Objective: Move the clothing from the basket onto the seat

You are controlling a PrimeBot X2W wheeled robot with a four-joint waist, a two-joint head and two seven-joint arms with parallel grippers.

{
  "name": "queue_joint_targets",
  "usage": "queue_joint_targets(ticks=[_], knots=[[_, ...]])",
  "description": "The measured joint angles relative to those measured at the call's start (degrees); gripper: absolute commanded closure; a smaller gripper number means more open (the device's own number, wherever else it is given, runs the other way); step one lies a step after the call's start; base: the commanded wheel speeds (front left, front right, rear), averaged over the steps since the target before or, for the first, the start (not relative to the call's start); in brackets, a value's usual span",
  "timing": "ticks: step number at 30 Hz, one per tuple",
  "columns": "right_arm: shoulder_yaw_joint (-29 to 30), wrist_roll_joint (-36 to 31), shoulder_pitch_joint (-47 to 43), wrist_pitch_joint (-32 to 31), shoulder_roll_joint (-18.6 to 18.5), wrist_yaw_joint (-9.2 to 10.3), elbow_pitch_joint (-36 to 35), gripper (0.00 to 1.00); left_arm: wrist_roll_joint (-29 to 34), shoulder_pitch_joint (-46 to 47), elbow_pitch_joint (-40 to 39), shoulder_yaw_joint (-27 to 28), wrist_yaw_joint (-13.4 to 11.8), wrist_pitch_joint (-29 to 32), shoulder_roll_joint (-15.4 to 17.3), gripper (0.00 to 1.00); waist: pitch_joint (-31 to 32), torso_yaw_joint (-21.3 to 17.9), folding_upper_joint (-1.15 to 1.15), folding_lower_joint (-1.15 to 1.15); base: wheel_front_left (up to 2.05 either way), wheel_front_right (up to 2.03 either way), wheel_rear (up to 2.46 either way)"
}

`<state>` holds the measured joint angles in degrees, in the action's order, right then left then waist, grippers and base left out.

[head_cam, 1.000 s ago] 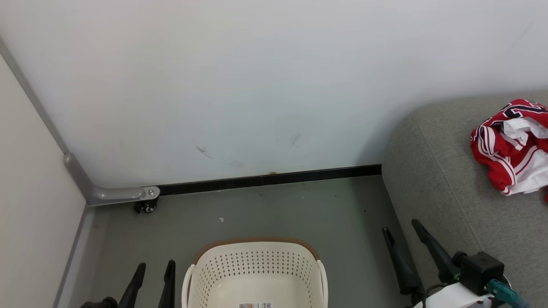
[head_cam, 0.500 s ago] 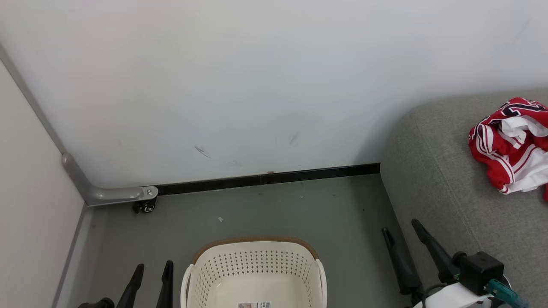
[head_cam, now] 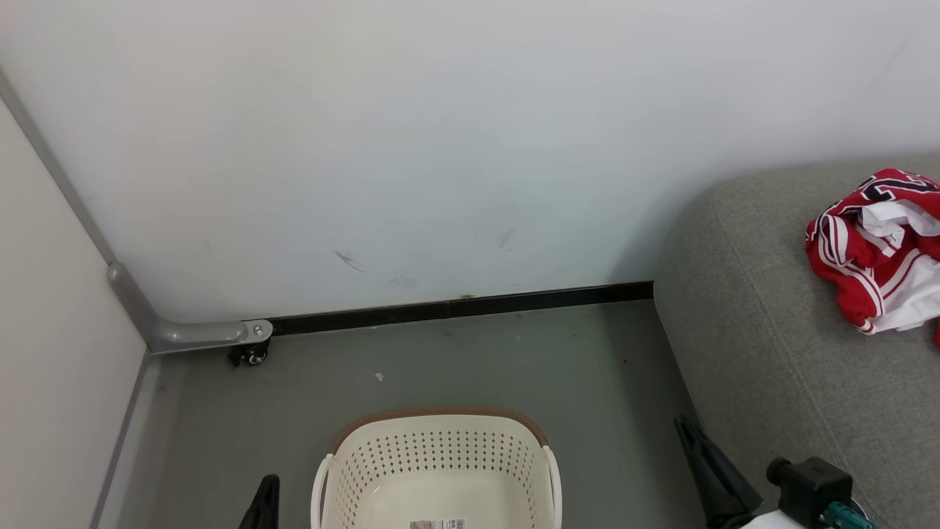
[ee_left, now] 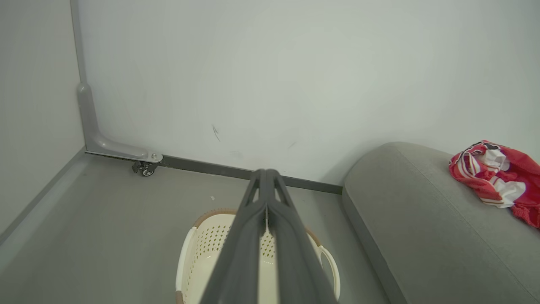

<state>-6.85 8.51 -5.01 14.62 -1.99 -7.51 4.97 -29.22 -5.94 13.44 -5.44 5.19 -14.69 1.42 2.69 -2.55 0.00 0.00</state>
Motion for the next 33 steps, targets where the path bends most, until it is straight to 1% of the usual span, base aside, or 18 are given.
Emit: queue_joint_targets(ticks=[5, 9, 13, 19, 21, 22, 25, 26, 27, 33], knots=[[-0.75, 1.85, -0.94, 0.01, 0.01, 0.00, -0.52, 1.00, -1.60, -0.42, 0.51, 0.33, 0.01, 0.58, -0.09, 1.00, -0.05, -0.02, 0.00, 0.00, 0.00, 0.00, 0.00], [-1.27, 4.58, -1.92, 0.01, 0.02, 0.00, -1.32, 1.00, -4.65, -0.38, 0.73, 0.93, 0.01, 1.60, -0.07, 1.00, -0.13, -0.01, 0.00, 0.00, 0.00, 0.00, 0.00], [-1.35, 8.22, -2.90, 0.01, 0.02, 0.00, -1.67, 1.00, -8.06, -0.31, 0.79, 1.08, 0.01, 2.48, -0.03, 1.00, -0.25, 0.06, 0.00, 0.00, 0.00, 0.00, 0.00], [-0.33, 15.38, -2.80, -0.59, 0.02, 0.00, -1.74, 1.00, -11.68, -0.16, 0.82, 1.43, 0.01, 3.87, -0.02, 1.00, -0.45, 0.35, 0.00, 0.04, 0.00, 0.00, 0.00], [0.40, 17.42, -2.75, -1.08, 0.01, 0.00, -1.67, 1.00, -12.59, 0.09, 0.87, 1.63, 0.01, 4.15, -0.02, 1.00, -0.51, 0.45, 0.00, 0.09, 0.00, 0.00, 0.00], [0.60, 19.09, -2.75, -1.23, 0.01, 0.00, -1.54, 1.00, -14.06, 0.66, 0.90, 1.85, 0.02, 4.65, -0.01, 1.00, -0.56, 0.56, 0.00, 0.17, 0.00, 0.00, 0.00], [0.80, 21.79, -2.72, -1.92, -0.12, 0.00, -1.26, 1.00, -15.70, 1.05, 0.89, 2.19, 0.07, 5.16, 0.02, 1.00, -0.59, 0.69, 0.00, 0.31, 0.00, 0.00, 0.00], [0.80, 21.79, -2.72, -1.92, -0.12, 0.00, -1.26, 1.00, -15.70, 1.05, 0.89, 2.19, 0.07, 5.16, 0.02, 1.00, -0.59, 0.69, 0.00, 0.31, 0.00, 0.00, 0.00], [0.97, 23.70, -2.66, -2.45, -0.30, 0.00, -1.09, 1.00, -16.99, 1.09, 0.89, 2.41, 0.07, 5.64, 0.02, 1.00, -0.59, 0.77, 0.00, 0.42, 0.00, 0.00, 0.00], [1.69, 29.25, -1.85, -3.59, -0.75, 0.00, -0.45, 1.00, -20.73, 1.23, 0.89, 3.04, 0.09, 7.09, 0.07, 1.00, -0.47, 0.96, 0.00, 0.74, 0.00, 0.00, 0.00]])
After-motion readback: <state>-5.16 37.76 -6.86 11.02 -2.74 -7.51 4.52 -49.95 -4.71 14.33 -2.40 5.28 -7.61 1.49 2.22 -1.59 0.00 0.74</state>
